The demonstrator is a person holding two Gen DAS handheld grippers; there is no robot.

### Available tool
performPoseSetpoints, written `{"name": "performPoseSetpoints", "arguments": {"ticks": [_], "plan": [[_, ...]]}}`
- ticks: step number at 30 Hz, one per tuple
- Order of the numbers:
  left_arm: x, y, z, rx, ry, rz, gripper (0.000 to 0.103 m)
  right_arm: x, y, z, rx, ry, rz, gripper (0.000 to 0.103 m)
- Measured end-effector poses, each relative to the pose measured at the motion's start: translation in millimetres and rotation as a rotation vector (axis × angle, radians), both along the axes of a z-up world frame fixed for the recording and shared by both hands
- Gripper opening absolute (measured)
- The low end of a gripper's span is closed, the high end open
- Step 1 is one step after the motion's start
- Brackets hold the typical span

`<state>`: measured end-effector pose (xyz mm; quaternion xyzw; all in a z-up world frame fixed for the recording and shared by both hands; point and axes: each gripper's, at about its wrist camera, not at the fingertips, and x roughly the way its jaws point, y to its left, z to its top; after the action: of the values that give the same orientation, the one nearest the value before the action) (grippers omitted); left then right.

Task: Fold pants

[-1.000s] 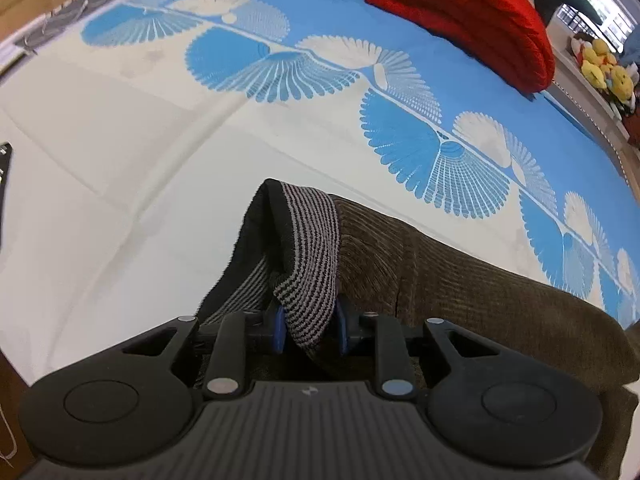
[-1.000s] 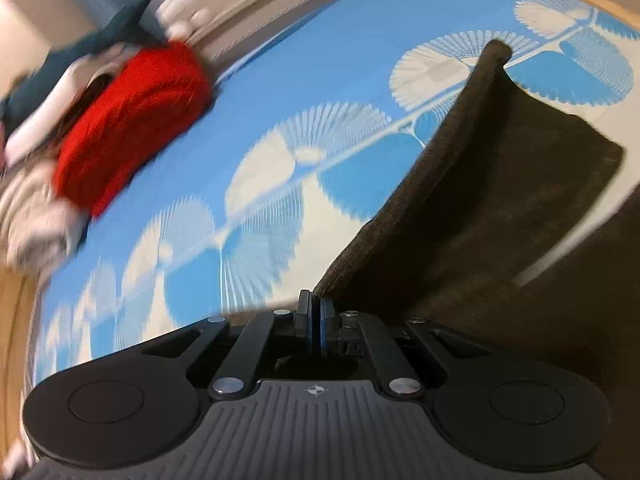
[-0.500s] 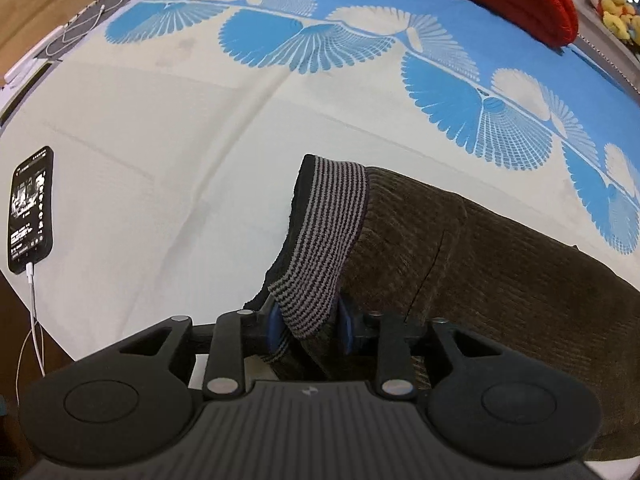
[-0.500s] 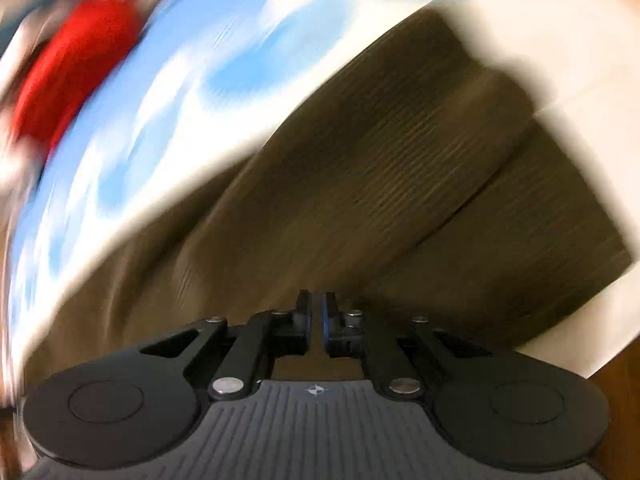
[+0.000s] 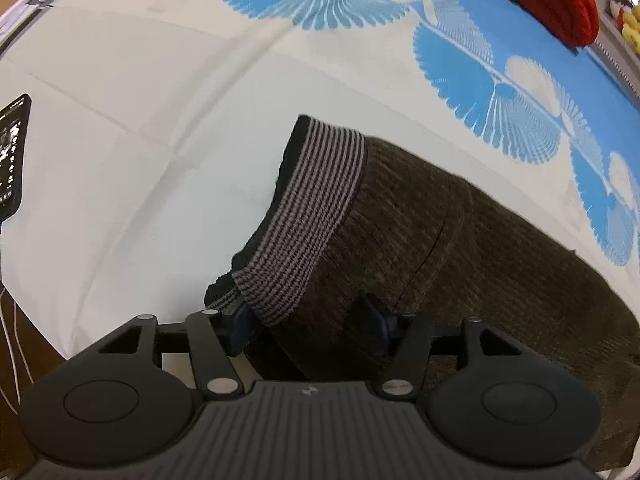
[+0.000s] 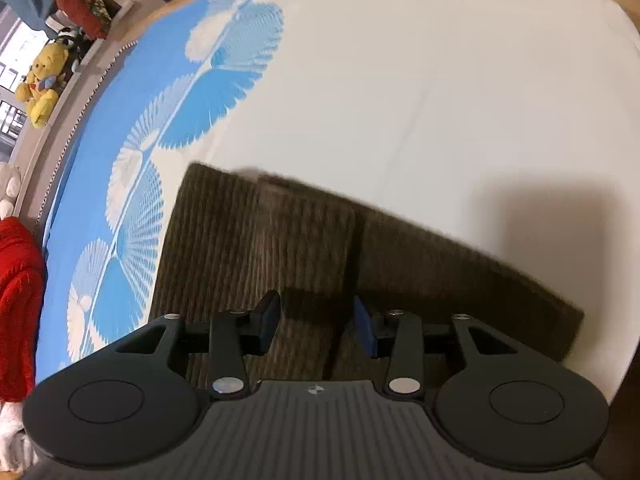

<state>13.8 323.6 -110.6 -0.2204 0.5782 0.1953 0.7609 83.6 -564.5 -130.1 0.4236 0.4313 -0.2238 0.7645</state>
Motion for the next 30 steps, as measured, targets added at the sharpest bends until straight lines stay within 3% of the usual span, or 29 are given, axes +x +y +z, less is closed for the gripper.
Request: {"name": "performPoseSetpoints", "arguments": {"ticks": [2,3,4,5,6,8,12,14,15,17,19,20,23,27,28,30], "plan": [[2,1,-2,0.006,0.004,0.004,0.062,7,0,-6,-0.022,0.005,0.014,0.042],[2,2,-2,0.008,0.006,0.010,0.060,12,-2,-10,-0.042,0.009,0.020,0.031],[3,3,-3,0.015,0.010,0.015,0.050,15,-3,-11,-0.064,0.009,0.029,0.015],[3,4,-3,0.031,0.014,0.016,0.036,15,-2,-9,-0.073,0.004,0.034,0.011],[2,4,-1,0.043,0.011,0.019,0.032,15,-1,-6,-0.080,-0.003,0.029,0.007],[1,5,4,0.046,-0.018,0.023,0.024,10,-1,12,-0.081,-0.055,0.006,0.006],[-1,-7,24,0.115,-0.104,-0.035,0.021,-15,6,70,-0.121,-0.285,0.011,0.004],[-7,-7,34,0.112,-0.155,-0.028,0.020,-38,7,93,-0.165,-0.339,-0.001,0.003],[-11,-7,37,0.113,-0.172,-0.027,0.020,-49,6,96,-0.186,-0.302,-0.016,0.003],[-15,-8,34,0.134,-0.134,-0.060,0.021,-64,1,82,-0.197,-0.140,-0.031,0.003],[-15,-10,21,0.137,-0.041,-0.110,0.021,-75,-11,47,-0.132,0.054,-0.034,0.003],[-14,-10,17,0.135,-0.014,-0.128,0.021,-81,-19,33,-0.083,0.095,-0.052,0.003],[-18,-6,25,0.116,-0.054,-0.133,0.020,-84,-30,22,-0.062,0.093,-0.009,0.003],[-24,-1,37,0.079,-0.093,-0.104,0.020,-82,-21,38,-0.106,-0.029,0.055,0.003],[-23,-1,35,0.078,-0.069,-0.110,0.021,-79,-19,36,-0.136,0.002,0.073,0.003],[-21,-5,24,0.070,-0.015,-0.137,0.023,-77,-20,16,-0.141,0.159,0.064,0.003]]}}
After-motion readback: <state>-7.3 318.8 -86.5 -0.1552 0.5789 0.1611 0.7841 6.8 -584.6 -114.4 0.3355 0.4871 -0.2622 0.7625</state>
